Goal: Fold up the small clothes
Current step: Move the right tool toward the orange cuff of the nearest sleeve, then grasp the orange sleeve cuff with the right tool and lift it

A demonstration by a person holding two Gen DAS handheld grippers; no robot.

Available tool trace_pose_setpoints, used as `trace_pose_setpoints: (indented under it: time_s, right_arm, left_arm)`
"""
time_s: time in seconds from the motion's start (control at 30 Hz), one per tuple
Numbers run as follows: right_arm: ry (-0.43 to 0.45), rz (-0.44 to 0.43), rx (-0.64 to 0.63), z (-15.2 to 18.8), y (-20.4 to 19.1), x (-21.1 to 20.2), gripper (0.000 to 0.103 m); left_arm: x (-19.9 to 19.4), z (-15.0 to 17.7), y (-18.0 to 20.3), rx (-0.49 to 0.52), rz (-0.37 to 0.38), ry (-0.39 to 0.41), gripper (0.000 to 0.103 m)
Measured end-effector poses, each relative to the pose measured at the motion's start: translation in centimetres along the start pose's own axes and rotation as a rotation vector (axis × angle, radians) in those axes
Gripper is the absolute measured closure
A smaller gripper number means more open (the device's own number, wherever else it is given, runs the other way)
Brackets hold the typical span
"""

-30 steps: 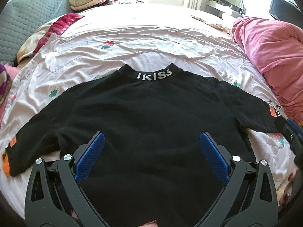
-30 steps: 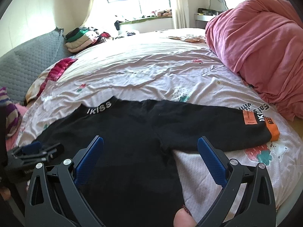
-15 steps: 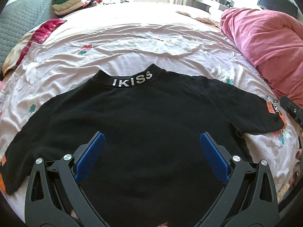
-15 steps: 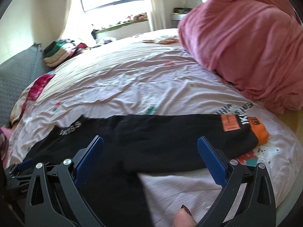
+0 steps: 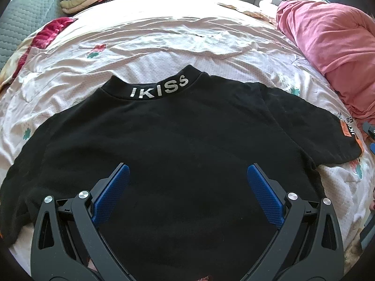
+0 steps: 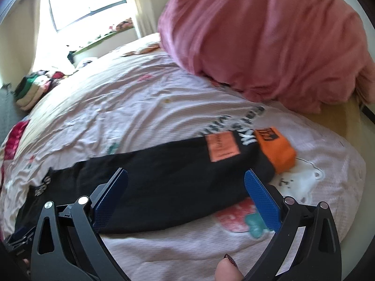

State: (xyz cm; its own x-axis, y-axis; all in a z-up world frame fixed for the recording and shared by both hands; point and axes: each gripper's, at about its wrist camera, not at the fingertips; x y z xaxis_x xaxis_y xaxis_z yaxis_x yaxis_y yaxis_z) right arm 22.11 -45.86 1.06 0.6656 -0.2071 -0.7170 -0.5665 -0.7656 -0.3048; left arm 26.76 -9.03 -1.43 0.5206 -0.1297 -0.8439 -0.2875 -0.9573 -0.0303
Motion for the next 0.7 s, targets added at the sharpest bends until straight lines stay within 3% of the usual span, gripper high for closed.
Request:
trace_pose_setpoints:
  time_s: [0.33,0.57,0.7]
  right_arm:
    - [-0.026,0.095,0.139,-1.0,4.9,2.3,0.004]
    - [-0.122,0.064,0.256,-0.9,7.0,5.4,0.004]
    - [-0.121,0.043,0.309,-1.2,7.5,6.3,0.004]
  left_arm:
    - [2.4,-0.3,1.0,0.033,0.027,-0.030,0.008]
    - [3.7,0.3,1.0,0.027,0.049,-0.054,0.008]
    - [4.0,0.5,0.6,0.017,0.050,-0.055,0.008]
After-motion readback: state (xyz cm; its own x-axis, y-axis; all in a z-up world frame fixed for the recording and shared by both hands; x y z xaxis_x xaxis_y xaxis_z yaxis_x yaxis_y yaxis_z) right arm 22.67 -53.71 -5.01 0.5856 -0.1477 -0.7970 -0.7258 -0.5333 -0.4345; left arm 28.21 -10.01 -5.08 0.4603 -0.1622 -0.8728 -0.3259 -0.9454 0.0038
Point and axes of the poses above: each gripper's, at about its wrist camera, not at the fingertips, and x roughly the way its jaws point, y to its right, z to its underside, and after that the axes turned 11 degrees about x, right-handed
